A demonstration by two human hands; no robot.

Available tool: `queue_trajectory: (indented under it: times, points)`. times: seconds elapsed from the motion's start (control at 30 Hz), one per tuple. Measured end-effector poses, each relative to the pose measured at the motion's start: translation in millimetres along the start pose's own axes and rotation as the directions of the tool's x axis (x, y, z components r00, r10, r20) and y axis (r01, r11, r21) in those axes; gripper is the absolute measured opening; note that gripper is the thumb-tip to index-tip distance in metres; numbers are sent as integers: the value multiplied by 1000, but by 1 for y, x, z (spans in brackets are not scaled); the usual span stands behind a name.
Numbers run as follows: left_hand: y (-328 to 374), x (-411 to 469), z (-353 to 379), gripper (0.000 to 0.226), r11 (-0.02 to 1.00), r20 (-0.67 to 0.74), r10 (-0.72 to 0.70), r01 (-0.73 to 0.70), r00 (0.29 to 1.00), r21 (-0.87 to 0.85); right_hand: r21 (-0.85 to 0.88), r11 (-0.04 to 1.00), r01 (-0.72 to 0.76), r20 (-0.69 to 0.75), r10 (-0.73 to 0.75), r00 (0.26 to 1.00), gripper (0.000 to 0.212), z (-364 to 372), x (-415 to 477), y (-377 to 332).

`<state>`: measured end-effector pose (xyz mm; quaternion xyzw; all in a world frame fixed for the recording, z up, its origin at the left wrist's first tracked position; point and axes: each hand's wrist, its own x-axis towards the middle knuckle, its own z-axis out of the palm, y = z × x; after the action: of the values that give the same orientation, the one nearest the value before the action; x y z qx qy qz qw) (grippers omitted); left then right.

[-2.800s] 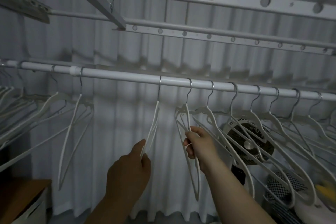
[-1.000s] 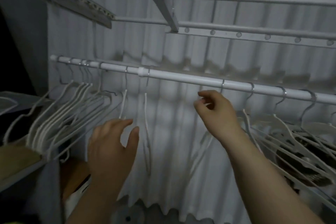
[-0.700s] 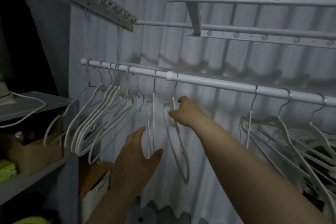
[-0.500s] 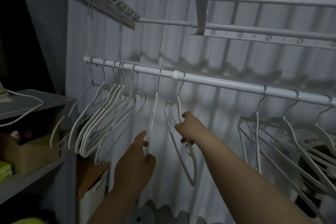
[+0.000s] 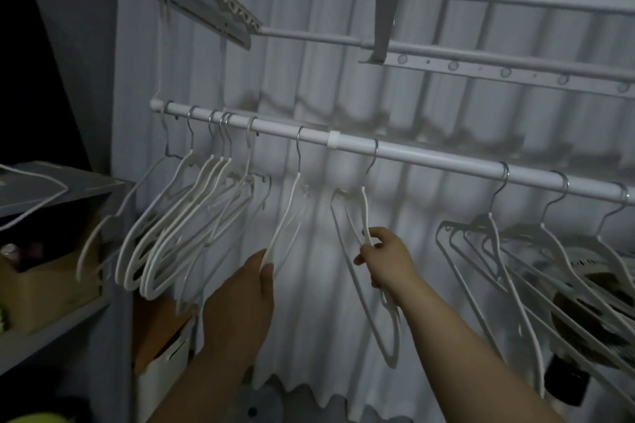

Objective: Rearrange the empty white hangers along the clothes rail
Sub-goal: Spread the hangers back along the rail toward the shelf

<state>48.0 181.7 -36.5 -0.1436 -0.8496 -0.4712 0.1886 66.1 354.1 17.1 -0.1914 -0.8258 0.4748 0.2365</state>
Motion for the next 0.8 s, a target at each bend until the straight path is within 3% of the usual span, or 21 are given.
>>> queue_trajectory:
  times: [0.53,0.8]
  points:
    - [26,-18,11,37,987,-38,101,-105,994,-124,-19,998,-60,-161,56,985,33,-58,-9,25]
    - [40,-32,25,33,983,43,180,-179,983,-36,-35,996,-83,-187,75,979,29,-74,-14,31]
